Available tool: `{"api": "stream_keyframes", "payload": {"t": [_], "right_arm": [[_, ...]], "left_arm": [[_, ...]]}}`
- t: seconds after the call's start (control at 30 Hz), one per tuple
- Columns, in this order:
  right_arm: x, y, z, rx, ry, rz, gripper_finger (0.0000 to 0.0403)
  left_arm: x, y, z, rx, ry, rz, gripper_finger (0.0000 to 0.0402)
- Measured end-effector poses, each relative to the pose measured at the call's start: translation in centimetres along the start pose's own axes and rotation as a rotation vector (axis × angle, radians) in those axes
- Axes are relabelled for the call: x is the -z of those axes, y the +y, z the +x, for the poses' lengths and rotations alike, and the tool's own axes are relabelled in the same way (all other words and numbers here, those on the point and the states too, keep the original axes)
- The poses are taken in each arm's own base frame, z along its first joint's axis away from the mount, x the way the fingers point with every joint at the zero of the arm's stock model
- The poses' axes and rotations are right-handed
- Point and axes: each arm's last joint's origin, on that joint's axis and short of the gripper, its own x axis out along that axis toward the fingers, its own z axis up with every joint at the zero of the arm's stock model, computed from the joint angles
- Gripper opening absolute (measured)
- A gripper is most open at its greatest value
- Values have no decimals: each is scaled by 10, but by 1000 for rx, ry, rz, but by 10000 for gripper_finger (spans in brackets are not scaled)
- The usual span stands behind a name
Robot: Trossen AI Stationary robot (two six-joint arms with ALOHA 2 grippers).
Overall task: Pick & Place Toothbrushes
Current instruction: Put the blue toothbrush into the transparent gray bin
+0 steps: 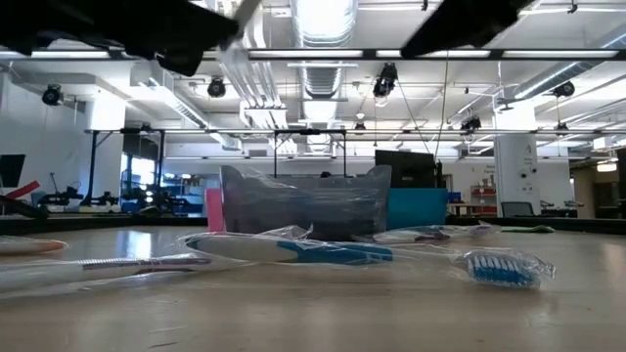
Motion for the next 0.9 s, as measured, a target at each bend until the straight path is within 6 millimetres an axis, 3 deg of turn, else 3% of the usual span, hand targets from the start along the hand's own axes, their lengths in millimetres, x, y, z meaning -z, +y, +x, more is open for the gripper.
{"api": "stream_keyframes", "payload": {"t": [0.17, 0.37, 0.53, 0.9], "right_arm": [[1, 10, 7, -127, -275, 4, 8], [-10, 5, -1, -280, -626, 43, 14], [-19, 0, -1, -265, -677, 35, 46], [-38, 0, -8, -246, -734, 1, 153]], "left_arm": [[11, 4, -10, -22, -206, -59, 28], [10, 5, -5, -12, -238, -76, 28], [-7, 4, 14, -19, -275, -18, 28], [-27, 21, 64, -35, -313, 19, 28]]}}
